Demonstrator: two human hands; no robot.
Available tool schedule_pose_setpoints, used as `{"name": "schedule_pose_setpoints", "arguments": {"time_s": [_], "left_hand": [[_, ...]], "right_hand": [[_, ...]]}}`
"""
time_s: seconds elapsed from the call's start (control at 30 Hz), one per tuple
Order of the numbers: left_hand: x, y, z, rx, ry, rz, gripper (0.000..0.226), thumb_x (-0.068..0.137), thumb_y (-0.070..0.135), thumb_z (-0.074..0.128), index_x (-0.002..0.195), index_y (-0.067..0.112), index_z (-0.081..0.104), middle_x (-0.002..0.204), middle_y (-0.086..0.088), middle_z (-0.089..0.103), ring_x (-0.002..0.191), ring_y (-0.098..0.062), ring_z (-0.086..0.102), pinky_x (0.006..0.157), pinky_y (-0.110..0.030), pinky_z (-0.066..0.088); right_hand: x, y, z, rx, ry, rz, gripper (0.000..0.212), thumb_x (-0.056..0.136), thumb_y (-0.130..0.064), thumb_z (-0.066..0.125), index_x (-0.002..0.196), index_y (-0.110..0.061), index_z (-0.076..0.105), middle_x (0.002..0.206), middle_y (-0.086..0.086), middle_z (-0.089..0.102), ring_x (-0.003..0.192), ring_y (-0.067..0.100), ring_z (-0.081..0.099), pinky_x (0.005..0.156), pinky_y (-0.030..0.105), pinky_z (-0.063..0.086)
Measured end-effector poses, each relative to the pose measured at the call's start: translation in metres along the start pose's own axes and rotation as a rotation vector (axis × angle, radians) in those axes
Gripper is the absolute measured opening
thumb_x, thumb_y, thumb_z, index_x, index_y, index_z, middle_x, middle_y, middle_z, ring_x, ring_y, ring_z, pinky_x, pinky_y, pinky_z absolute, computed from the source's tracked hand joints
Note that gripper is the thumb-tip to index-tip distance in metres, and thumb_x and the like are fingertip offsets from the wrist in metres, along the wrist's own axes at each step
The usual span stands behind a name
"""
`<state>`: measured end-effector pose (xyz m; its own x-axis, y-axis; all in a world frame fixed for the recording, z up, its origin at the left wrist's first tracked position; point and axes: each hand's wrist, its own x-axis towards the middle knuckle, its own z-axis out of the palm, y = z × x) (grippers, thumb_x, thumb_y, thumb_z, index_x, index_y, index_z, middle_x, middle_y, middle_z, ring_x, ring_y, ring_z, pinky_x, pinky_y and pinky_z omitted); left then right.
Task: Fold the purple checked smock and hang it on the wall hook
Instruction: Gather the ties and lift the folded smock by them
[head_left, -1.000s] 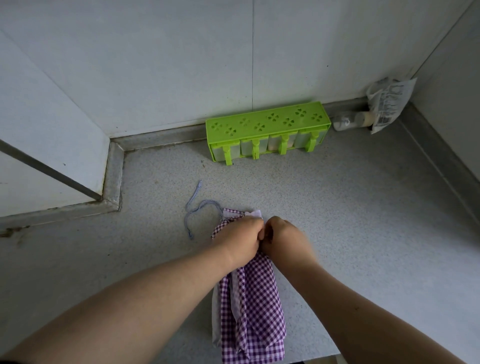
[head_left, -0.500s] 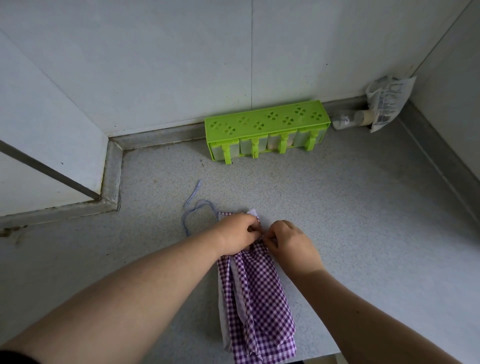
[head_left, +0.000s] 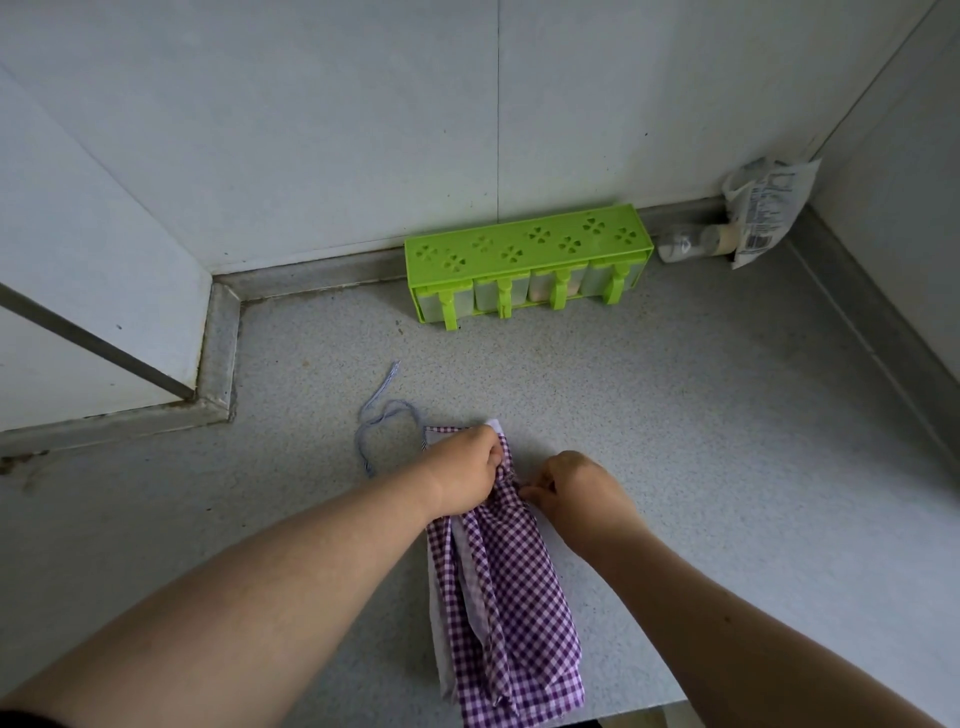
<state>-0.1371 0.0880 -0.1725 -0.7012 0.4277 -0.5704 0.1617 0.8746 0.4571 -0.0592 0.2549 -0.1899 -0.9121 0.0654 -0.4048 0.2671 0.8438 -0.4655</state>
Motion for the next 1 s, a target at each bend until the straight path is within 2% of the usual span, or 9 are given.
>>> {"name": "schedule_pose_setpoints", "arguments": {"time_s": [0.3, 0.43, 0.57, 0.67, 0.73, 0.8, 0.87, 0.93, 1.0], "left_hand": [[-0.003, 0.002, 0.0, -0.016, 0.007, 0.002, 0.014, 0.111, 0.028, 0.043, 0.106, 0.024, 0.055, 0.102, 0.004, 0.059, 0.089, -0.01, 0.058, 0.077, -0.034, 0.048], [-0.017, 0.003, -0.007, 0.086, 0.095, 0.141, 0.014, 0.104, 0.03, 0.056, 0.116, 0.025, 0.062, 0.111, 0.007, 0.067, 0.102, -0.013, 0.065, 0.09, -0.032, 0.053], [-0.029, -0.014, -0.006, 0.348, 0.184, 0.245, 0.049, 0.095, 0.046, 0.057, 0.138, 0.022, 0.051, 0.137, 0.002, 0.061, 0.132, -0.019, 0.053, 0.117, -0.038, 0.035], [-0.035, -0.027, -0.004, 0.424, 0.189, 0.169, 0.044, 0.089, 0.052, 0.058, 0.123, 0.024, 0.055, 0.128, 0.004, 0.053, 0.127, -0.02, 0.044, 0.113, -0.041, 0.035], [-0.036, -0.034, -0.003, 0.327, 0.28, 0.091, 0.026, 0.088, 0.051, 0.061, 0.097, 0.028, 0.056, 0.107, 0.007, 0.053, 0.109, -0.018, 0.05, 0.097, -0.036, 0.044], [-0.038, -0.041, -0.003, 0.144, 0.285, -0.092, 0.03, 0.094, 0.05, 0.057, 0.079, 0.024, 0.056, 0.087, 0.006, 0.06, 0.09, -0.02, 0.063, 0.077, -0.034, 0.049], [-0.038, -0.049, -0.001, 0.037, 0.166, -0.295, 0.046, 0.1, 0.055, 0.043, 0.088, 0.018, 0.067, 0.092, -0.002, 0.069, 0.095, -0.027, 0.069, 0.079, -0.033, 0.052], [-0.04, -0.056, 0.002, -0.081, 0.082, -0.435, 0.056, 0.099, 0.057, 0.035, 0.112, 0.016, 0.071, 0.118, -0.012, 0.07, 0.108, -0.031, 0.066, 0.092, -0.035, 0.05], [-0.041, -0.061, 0.005, -0.276, 0.131, -0.504, 0.047, 0.096, 0.049, 0.042, 0.121, 0.017, 0.065, 0.124, -0.01, 0.065, 0.105, -0.028, 0.06, 0.095, -0.036, 0.047]], "right_hand": [[0.003, -0.007, -0.012, -0.086, -0.183, 0.018, 0.02, 0.099, -0.034, 0.064, 0.097, -0.014, 0.067, 0.088, -0.003, 0.059, 0.075, 0.011, 0.054, 0.061, 0.02, 0.041], [-0.004, 0.005, -0.014, -0.003, 0.045, -0.137, 0.019, 0.099, -0.038, 0.061, 0.11, -0.023, 0.063, 0.109, -0.006, 0.055, 0.092, 0.012, 0.058, 0.079, 0.026, 0.052], [-0.009, -0.009, -0.014, -0.172, 0.148, -0.474, 0.038, 0.095, -0.045, 0.056, 0.13, -0.031, 0.055, 0.131, -0.007, 0.056, 0.118, 0.017, 0.054, 0.104, 0.036, 0.046], [-0.007, -0.027, -0.006, -0.3, 0.028, -0.523, 0.044, 0.097, -0.045, 0.05, 0.138, -0.029, 0.05, 0.138, -0.006, 0.059, 0.129, 0.02, 0.052, 0.114, 0.041, 0.038], [-0.005, -0.032, -0.004, -0.301, -0.045, -0.446, 0.038, 0.1, -0.042, 0.047, 0.136, -0.03, 0.049, 0.136, -0.005, 0.06, 0.13, 0.021, 0.049, 0.116, 0.043, 0.035], [-0.003, -0.036, -0.006, -0.346, -0.071, -0.425, 0.034, 0.1, -0.038, 0.046, 0.132, -0.032, 0.052, 0.132, -0.007, 0.061, 0.127, 0.021, 0.048, 0.113, 0.043, 0.034], [-0.001, -0.041, -0.008, -0.353, -0.081, -0.404, 0.034, 0.099, -0.034, 0.043, 0.131, -0.034, 0.054, 0.129, -0.008, 0.063, 0.121, 0.02, 0.047, 0.108, 0.042, 0.033], [0.001, -0.047, -0.011, -0.321, -0.035, -0.376, 0.034, 0.101, -0.033, 0.038, 0.131, -0.036, 0.055, 0.125, -0.01, 0.065, 0.117, 0.019, 0.048, 0.105, 0.042, 0.032], [0.005, -0.057, -0.012, -0.293, 0.039, -0.377, 0.035, 0.104, -0.037, 0.034, 0.13, -0.037, 0.058, 0.124, -0.013, 0.065, 0.116, 0.017, 0.048, 0.104, 0.04, 0.033]]}}
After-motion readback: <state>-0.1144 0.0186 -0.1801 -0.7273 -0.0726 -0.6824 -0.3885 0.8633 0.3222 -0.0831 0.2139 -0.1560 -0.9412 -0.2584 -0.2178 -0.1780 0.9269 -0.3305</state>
